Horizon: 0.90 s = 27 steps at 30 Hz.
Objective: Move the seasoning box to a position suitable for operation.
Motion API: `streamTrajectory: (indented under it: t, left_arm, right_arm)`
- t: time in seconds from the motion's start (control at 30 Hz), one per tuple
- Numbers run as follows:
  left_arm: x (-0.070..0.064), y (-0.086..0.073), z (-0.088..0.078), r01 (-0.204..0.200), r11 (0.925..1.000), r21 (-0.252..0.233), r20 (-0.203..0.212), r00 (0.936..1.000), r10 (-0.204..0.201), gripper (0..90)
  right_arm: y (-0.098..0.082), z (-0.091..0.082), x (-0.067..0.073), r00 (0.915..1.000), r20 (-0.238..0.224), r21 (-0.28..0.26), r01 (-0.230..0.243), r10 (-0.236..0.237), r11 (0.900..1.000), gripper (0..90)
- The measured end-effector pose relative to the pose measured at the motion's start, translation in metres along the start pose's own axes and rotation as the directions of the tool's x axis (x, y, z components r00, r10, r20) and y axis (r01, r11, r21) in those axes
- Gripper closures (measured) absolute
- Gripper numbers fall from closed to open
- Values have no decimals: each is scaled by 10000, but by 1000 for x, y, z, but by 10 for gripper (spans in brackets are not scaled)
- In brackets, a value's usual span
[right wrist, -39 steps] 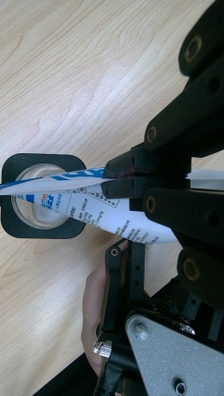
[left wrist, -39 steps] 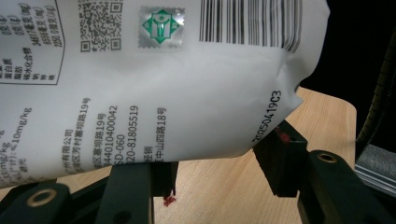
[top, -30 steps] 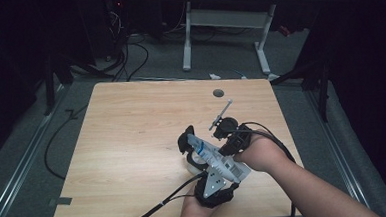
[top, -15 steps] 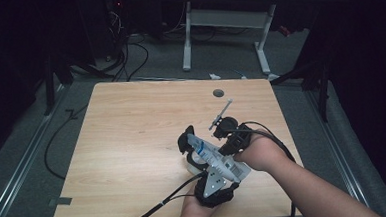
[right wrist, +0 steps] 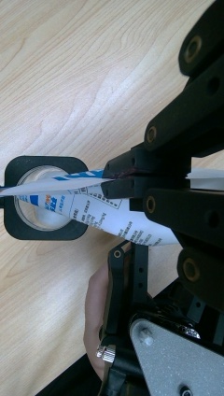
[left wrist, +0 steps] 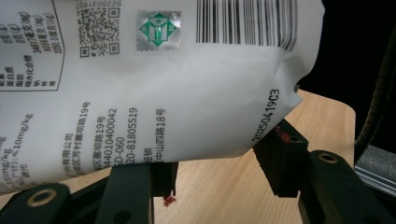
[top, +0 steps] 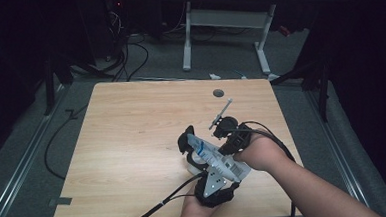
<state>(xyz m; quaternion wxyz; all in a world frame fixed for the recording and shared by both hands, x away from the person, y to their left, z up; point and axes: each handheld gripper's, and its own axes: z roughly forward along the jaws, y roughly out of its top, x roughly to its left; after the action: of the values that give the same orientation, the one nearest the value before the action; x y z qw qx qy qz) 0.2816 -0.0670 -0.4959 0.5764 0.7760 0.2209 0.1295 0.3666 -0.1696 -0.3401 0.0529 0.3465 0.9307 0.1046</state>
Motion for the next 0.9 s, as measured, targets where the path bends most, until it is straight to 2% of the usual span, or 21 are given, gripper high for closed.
streamTrajectory:
  t: [0.9]
  left_arm:
    - [0, 2, 0, 10, 10000, -82, -23, 10000, -10, 532]
  right_arm:
    - [1, -1, 0, 10000, 15, -85, 72, -71, 9999, 898]
